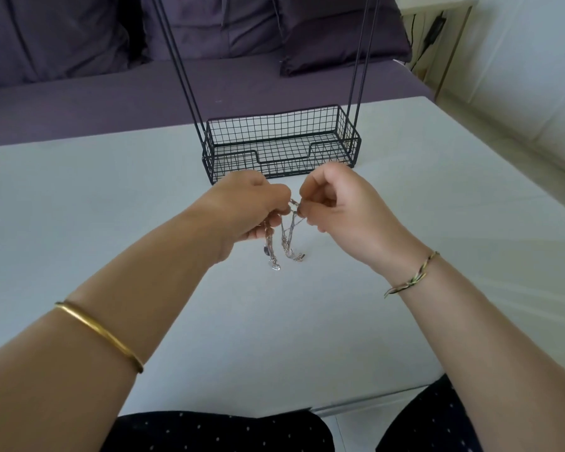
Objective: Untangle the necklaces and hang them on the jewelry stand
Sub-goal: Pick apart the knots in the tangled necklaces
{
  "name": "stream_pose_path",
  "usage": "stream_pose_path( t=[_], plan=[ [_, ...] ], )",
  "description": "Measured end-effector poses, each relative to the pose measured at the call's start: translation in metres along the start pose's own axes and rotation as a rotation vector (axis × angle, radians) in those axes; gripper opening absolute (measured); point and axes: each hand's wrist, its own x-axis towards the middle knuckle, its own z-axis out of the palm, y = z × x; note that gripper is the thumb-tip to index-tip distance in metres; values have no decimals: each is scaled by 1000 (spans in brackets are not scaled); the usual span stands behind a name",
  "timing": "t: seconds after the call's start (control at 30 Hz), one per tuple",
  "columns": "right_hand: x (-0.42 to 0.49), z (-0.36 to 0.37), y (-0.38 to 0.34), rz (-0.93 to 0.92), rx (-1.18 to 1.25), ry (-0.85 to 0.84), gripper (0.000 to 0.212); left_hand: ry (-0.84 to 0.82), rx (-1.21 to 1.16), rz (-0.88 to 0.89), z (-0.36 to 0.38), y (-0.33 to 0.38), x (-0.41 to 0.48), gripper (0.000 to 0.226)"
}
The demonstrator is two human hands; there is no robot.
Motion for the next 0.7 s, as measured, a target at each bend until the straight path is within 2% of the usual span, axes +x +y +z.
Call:
stream_pose_path(
  t=[0.13, 0.23, 0.33, 0.5, 0.6, 0.7],
  plan=[
    [-1, 0, 0, 18, -9, -9, 18, -18, -71, -9, 3, 2, 1, 16],
    [0, -3, 1, 46, 21, 64, 17, -60, -41, -20, 3, 2, 1, 17],
    [2, -4, 1, 129, 191, 124, 19, -79, 154, 8, 4, -2, 0, 10],
    [1, 0, -3, 225, 471, 123, 22, -32, 446, 139, 9, -6, -1, 8],
    [2, -1, -4, 250, 545, 134, 25, 10, 535, 157, 8, -11, 2, 10],
    [1, -4, -5, 284, 574, 89, 27, 48, 512, 168, 5, -15, 6, 10]
  ],
)
